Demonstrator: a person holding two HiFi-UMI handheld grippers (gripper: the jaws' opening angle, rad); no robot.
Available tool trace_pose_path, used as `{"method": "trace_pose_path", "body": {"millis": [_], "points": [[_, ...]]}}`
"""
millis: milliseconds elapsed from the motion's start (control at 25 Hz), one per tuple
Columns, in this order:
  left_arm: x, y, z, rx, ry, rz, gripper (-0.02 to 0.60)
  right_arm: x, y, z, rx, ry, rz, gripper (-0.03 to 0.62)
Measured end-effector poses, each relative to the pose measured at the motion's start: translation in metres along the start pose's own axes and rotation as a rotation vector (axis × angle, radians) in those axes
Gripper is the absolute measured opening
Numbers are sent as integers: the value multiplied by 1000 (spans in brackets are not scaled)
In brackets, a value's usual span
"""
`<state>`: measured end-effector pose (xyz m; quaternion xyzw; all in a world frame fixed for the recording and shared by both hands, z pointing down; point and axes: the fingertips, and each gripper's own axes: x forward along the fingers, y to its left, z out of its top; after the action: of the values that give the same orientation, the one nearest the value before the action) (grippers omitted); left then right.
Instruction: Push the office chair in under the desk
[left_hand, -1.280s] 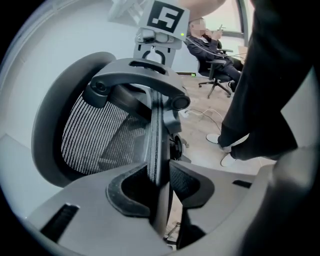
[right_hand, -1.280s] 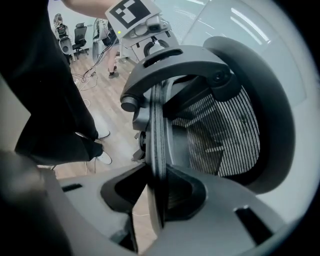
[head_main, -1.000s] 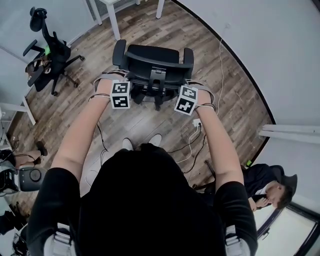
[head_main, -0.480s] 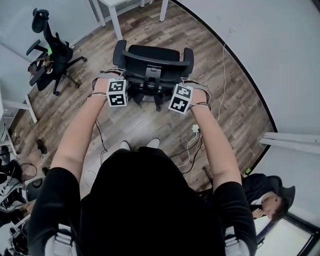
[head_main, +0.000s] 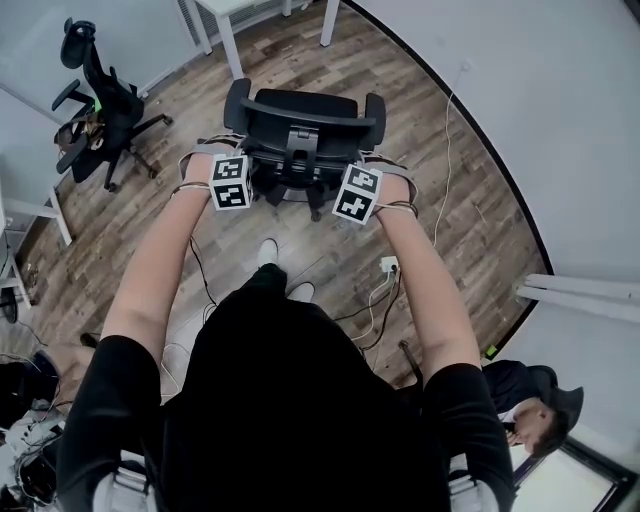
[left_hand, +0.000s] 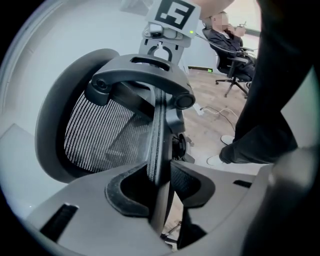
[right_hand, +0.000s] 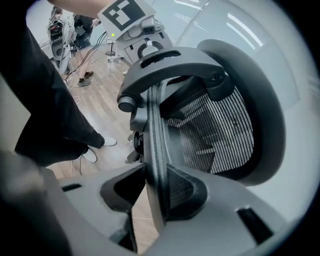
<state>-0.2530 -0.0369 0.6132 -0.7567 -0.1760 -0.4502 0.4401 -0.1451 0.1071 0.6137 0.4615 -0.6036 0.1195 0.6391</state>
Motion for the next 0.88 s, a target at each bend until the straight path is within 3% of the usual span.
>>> {"method": "trace_pose_path", "body": {"millis": [600,880], "points": [[48,87,6,-1,-42,32,124,40,-95,-20,-12,9,1,118],[74,132,11,-17,-40,1,121,61,-146,-33,-26,2,-10,120]]}}
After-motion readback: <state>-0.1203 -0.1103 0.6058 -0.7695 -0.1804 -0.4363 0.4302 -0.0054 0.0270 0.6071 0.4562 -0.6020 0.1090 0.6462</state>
